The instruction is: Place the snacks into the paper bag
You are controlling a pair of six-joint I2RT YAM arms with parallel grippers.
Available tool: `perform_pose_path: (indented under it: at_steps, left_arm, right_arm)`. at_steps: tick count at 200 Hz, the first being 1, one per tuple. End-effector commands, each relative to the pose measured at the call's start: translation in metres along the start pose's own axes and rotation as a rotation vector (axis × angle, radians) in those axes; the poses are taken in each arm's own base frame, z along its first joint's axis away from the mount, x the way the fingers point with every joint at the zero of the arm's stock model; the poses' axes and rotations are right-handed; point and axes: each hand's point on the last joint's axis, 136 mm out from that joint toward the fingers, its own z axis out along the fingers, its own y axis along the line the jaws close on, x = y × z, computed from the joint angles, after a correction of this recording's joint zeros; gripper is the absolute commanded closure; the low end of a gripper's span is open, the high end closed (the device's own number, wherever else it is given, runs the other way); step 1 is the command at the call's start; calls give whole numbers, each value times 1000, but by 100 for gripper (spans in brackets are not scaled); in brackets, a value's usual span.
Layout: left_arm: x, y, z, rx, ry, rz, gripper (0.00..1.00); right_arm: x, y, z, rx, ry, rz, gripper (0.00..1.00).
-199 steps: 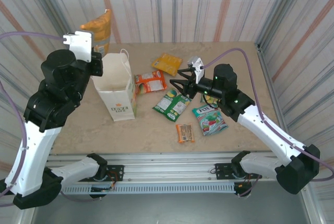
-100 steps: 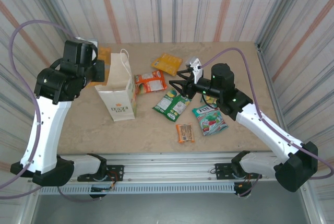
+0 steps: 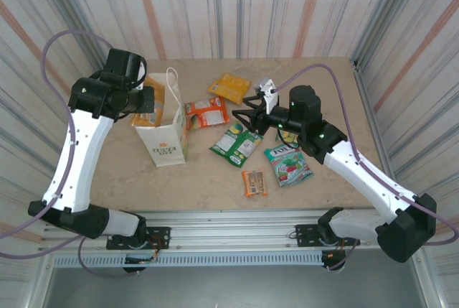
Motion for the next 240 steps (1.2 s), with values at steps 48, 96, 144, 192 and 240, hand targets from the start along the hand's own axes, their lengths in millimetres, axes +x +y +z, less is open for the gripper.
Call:
perform_pose_path:
  at_steps: [48,96,144,192,240]
  left_arm:
    - [1,-5,21,38,31,-16,86]
    - [-6,-10,7,88,-31,-21,72]
    - [-13,-32,-24,256,-142,40,67]
    - [0,-73,-46,528,-293,177,58]
    - [27,-109,-41,774,-373,235,52]
  right_arm:
    - [2,-12,5,51,47,30,41]
    - [10,-16,11,62,96,49,41]
    - [24,-20,16,76,183,105,42]
    - [79,-38,17,180,378,311,44]
    - [153,-65,21,341,537,658,49]
